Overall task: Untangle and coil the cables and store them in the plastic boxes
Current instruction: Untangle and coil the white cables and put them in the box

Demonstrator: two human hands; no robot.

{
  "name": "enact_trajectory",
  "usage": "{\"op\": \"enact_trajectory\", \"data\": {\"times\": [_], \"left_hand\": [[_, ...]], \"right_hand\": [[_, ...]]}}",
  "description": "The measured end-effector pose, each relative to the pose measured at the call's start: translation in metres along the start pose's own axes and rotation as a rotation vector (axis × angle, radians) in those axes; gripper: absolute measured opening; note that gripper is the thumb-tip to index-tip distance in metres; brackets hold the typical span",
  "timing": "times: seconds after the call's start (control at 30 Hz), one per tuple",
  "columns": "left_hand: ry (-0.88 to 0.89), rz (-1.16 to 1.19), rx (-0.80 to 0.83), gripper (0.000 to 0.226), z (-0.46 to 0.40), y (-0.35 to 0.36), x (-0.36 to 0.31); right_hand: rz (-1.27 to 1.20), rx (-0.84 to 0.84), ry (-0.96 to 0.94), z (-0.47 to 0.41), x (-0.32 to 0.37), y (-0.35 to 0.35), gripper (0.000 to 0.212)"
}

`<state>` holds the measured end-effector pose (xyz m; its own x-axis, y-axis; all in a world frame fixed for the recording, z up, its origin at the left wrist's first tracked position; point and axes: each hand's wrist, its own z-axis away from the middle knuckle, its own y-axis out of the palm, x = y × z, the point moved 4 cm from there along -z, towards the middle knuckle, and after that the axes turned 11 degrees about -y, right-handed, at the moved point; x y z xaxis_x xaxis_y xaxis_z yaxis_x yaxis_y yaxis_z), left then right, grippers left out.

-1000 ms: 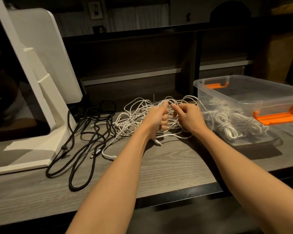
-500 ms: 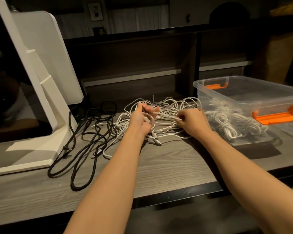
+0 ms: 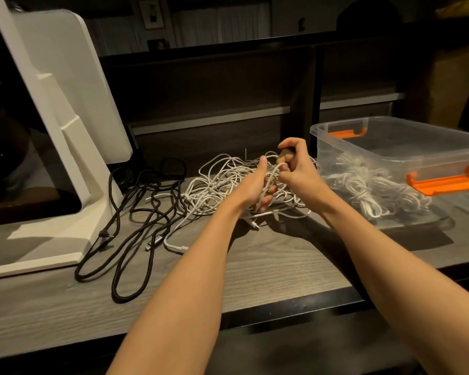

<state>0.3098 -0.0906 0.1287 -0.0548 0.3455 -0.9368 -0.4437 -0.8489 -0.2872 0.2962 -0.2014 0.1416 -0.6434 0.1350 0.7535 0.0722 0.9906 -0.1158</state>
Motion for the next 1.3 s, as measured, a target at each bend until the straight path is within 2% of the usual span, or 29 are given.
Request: {"op": "enact_trajectory", "data": {"times": [0.1,0.17,0.27,0.4,0.47,0.53,0.6,0.7,0.8,0.87,0.93,1.0,1.07,1.2,1.3], "left_hand": [[0.001,0.061,0.149,0.066,-0.001,0.004,-0.001],[0.045,0.039,0.133,0.052,-0.002,0.004,-0.004],[0.075,0.003,-0.051,0.047,-0.005,-0.003,0.0],[0.077,0.118,-0.321,0.045,-0.01,-0.014,0.009],[0.093,0.245,-0.385,0.042,-0.008,-0.015,0.008],[0.086,0.428,-0.32,0.04,-0.008,-0.013,0.008],[0.087,0.601,-0.205,0.039,-0.006,-0.008,0.005],[0.073,0.855,-0.087,0.046,-0.004,-0.009,0.002],[-0.018,1.166,0.043,0.049,-0.005,-0.012,0.006],[-0.103,1.211,0.086,0.05,-0.005,-0.015,0.011],[-0.161,1.087,0.041,0.051,-0.005,-0.017,0.015],[-0.169,0.809,-0.075,0.054,-0.005,-0.019,0.016],[-0.128,0.493,-0.155,0.056,-0.004,-0.018,0.012],[-0.03,0.002,-0.19,0.066,-0.001,-0.008,0.004],[-0.04,-0.077,-0.099,0.069,0.001,-0.001,0.002]], "right_hand": [[-0.072,-0.085,0.055,-0.002,-0.007,-0.007,0.04],[-0.043,-0.101,0.073,-0.001,-0.013,-0.011,0.03],[0.274,0.033,0.014,-0.002,-0.017,-0.012,0.011],[0.61,0.178,-0.105,0.0,-0.02,-0.006,0.014],[0.782,0.216,-0.142,-0.001,-0.023,-0.008,0.013],[0.853,0.239,-0.112,0.0,-0.026,-0.014,0.011],[0.859,0.25,-0.099,0.002,-0.027,-0.015,0.019],[0.987,0.217,-0.126,0.002,-0.023,-0.017,0.023],[1.059,0.179,-0.127,0.002,-0.024,-0.025,0.024],[0.995,0.154,-0.089,0.001,-0.027,-0.03,0.022],[0.758,0.041,-0.056,0.001,-0.024,-0.032,0.018],[0.451,-0.049,-0.054,0.001,-0.014,-0.028,0.013],[0.234,-0.047,-0.046,0.001,-0.005,-0.02,0.011],[0.104,-0.033,0.014,0.004,-0.001,-0.012,0.005],[0.118,-0.054,0.056,0.003,-0.009,-0.013,0.004]]}}
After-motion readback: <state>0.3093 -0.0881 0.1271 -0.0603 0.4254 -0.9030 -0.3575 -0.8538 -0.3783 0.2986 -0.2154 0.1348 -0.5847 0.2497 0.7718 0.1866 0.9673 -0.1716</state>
